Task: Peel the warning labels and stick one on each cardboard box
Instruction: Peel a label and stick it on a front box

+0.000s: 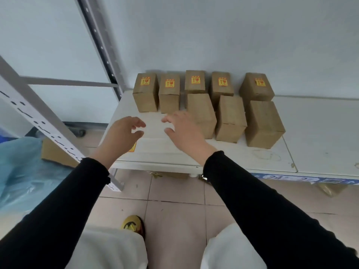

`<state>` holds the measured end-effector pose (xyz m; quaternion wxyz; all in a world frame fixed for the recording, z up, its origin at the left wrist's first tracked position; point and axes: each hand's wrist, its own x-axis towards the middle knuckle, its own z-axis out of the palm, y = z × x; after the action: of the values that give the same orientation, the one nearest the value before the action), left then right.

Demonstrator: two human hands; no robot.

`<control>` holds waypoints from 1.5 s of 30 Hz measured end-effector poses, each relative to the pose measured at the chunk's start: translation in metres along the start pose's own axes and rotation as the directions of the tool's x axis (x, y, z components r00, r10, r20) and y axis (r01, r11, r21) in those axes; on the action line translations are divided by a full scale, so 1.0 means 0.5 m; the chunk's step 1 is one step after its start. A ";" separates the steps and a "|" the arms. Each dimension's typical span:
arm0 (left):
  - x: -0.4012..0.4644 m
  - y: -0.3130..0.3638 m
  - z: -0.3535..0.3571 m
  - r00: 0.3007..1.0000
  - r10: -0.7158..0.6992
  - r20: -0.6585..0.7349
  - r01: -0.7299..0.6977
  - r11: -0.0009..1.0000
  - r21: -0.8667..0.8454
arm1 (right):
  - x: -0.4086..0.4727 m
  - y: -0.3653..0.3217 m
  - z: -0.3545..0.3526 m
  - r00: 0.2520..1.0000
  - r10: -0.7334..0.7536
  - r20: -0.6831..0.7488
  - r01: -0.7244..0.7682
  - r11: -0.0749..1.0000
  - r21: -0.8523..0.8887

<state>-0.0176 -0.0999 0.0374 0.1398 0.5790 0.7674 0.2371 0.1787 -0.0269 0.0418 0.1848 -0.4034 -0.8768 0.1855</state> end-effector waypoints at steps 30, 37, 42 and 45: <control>0.092 -0.222 0.067 0.976 -0.189 0.104 0.159 0.955 0.250 | 0.074 -0.080 0.310 0.988 0.156 0.008 -0.157 0.987 0.030; 0.088 -0.226 0.060 0.970 -0.198 0.140 0.168 0.966 0.198 | 0.076 -0.089 0.318 0.975 0.221 -0.028 -0.220 0.974 0.045; 0.084 -0.217 0.062 0.963 -0.211 0.166 0.180 0.966 0.186 | 0.074 -0.093 0.318 0.969 0.244 -0.047 -0.244 0.970 0.013; 0.082 -0.217 0.063 0.962 -0.219 0.164 0.190 0.966 0.173 | 0.076 -0.097 0.321 0.965 0.257 -0.044 -0.257 0.966 0.003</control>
<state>-0.1032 -0.0779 -0.0438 0.1873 0.5247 0.8235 0.1069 0.0488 -0.0552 -0.0672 0.1781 -0.5179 -0.8130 0.1978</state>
